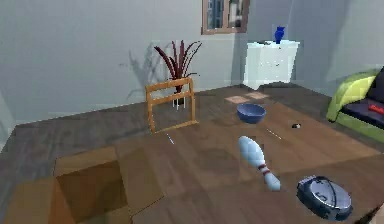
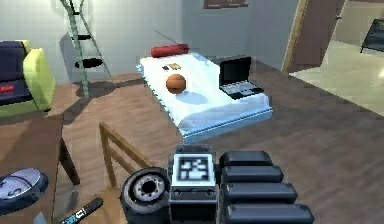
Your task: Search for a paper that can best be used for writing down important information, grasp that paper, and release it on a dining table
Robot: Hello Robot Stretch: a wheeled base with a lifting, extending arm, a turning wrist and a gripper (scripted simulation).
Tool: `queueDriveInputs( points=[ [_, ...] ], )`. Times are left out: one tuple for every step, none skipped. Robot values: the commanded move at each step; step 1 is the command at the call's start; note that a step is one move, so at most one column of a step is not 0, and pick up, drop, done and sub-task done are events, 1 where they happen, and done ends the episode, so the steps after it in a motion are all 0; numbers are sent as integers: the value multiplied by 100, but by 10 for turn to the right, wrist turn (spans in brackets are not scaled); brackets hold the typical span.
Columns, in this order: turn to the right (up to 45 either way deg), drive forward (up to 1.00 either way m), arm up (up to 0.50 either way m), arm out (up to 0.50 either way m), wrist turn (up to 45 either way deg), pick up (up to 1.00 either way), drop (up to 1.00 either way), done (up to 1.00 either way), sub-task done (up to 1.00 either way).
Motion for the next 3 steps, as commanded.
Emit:
queueDriveInputs(
  points=[
    [390, 0, 0, 0, 0, 0, 0, 0, 0],
    [-450, 0, 0, 0, 0, 0, 0, 0, 0],
    [-330, 0, 0, 0, 0, 0, 0, 0, 0]
  ],
)
